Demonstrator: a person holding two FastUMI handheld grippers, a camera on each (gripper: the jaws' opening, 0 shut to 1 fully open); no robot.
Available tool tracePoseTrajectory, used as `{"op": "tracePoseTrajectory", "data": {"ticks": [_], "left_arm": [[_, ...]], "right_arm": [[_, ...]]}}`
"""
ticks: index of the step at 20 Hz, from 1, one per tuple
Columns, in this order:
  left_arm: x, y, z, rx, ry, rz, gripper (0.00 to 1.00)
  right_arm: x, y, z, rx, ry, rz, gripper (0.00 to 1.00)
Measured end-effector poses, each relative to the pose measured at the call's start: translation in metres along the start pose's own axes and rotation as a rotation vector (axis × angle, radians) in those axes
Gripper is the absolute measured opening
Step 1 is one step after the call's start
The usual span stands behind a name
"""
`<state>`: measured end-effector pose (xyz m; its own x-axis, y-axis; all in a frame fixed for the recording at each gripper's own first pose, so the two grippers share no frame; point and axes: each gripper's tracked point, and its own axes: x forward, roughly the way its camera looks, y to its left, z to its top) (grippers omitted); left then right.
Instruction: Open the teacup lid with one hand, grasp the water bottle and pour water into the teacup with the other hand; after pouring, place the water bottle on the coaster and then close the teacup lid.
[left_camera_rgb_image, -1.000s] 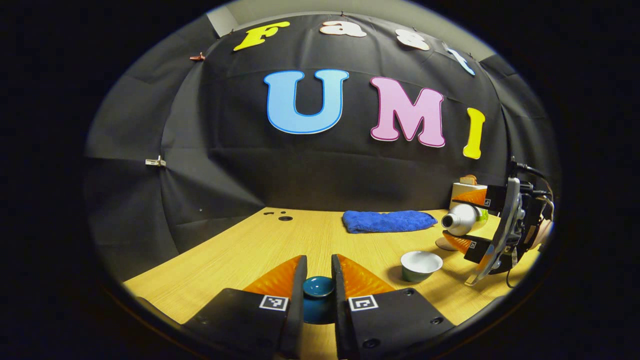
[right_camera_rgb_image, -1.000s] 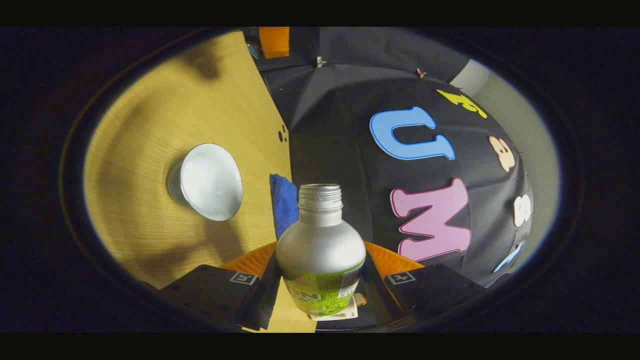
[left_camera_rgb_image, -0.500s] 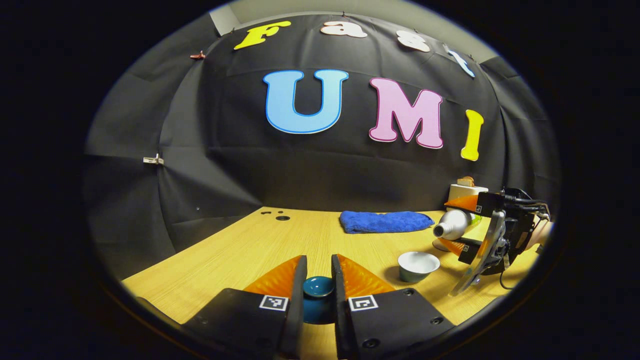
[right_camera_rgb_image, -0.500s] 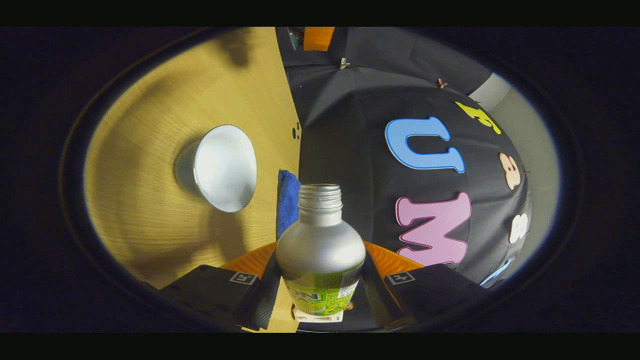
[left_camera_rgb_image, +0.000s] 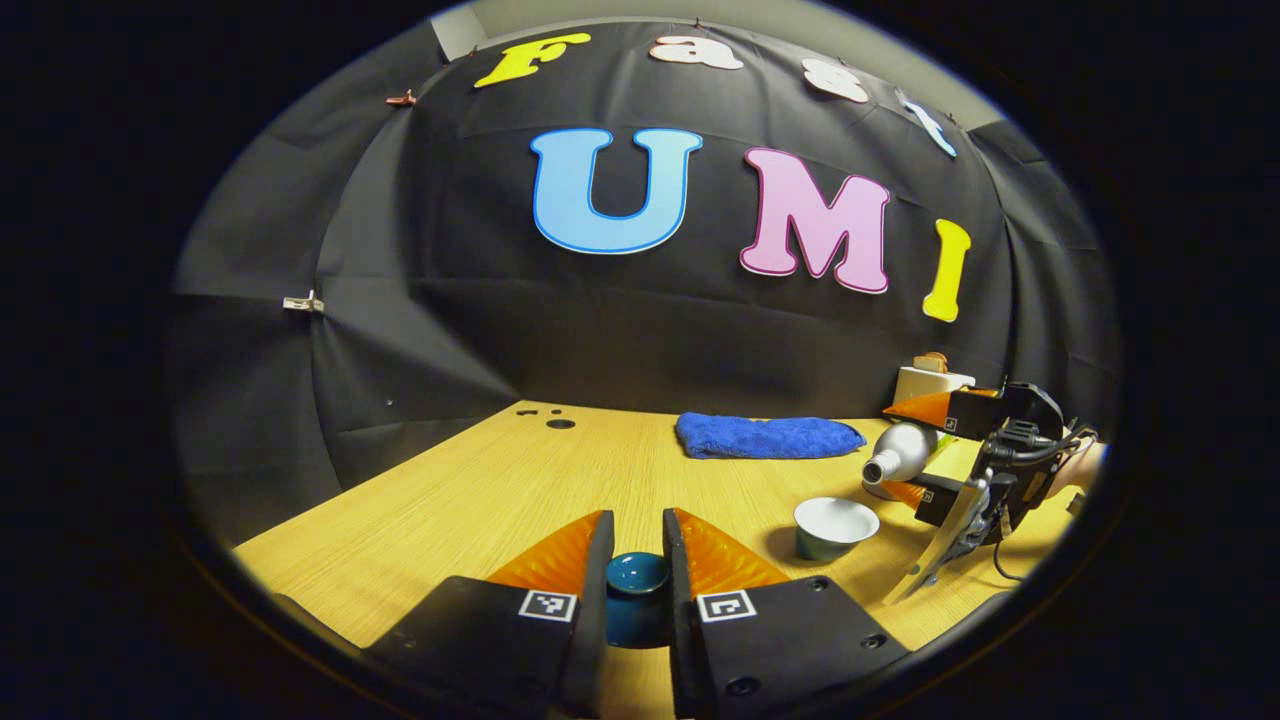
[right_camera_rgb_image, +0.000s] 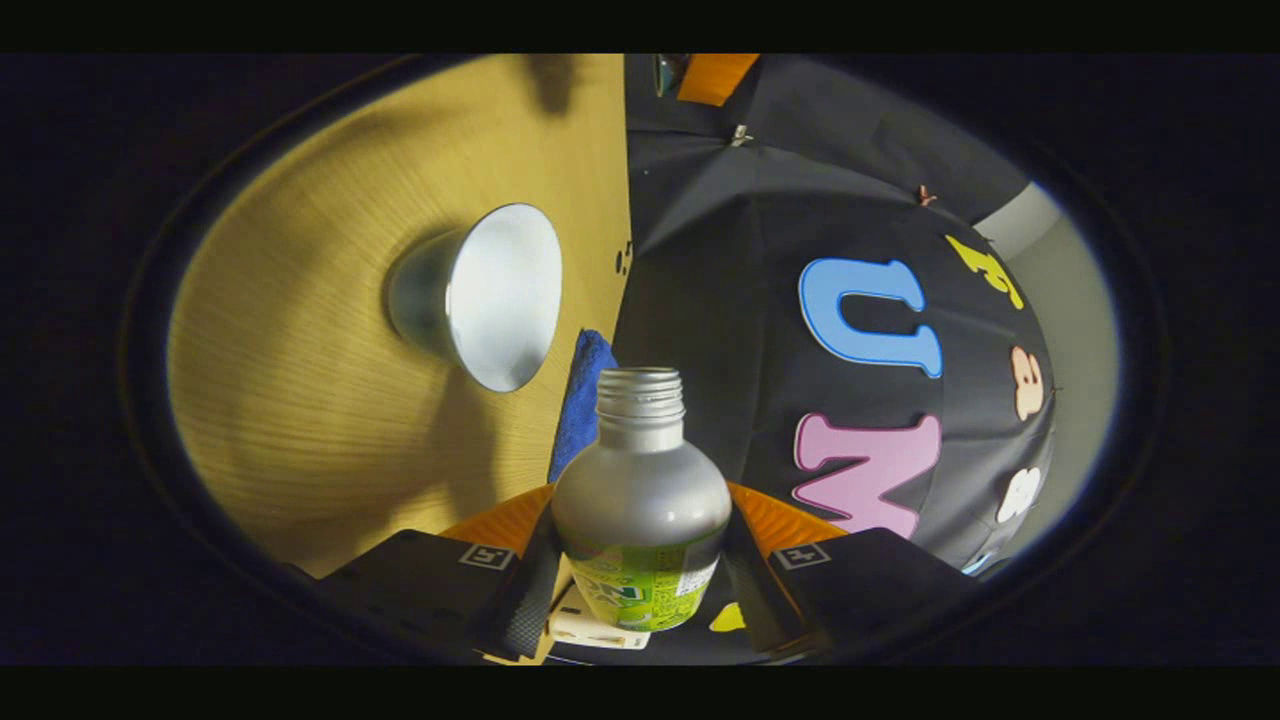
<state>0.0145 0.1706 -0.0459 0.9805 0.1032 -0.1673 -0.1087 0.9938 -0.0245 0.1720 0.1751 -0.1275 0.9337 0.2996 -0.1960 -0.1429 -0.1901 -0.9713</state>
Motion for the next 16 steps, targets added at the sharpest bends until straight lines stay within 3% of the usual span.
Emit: {"op": "tracePoseTrajectory", "data": {"ticks": [16], "left_arm": [[0.003, -0.006, -0.014, -0.026, 0.041, -0.024, 0.30]], "right_arm": [[0.014, 0.009, 0.010, -0.167, -0.063, 0.022, 0.78]]}}
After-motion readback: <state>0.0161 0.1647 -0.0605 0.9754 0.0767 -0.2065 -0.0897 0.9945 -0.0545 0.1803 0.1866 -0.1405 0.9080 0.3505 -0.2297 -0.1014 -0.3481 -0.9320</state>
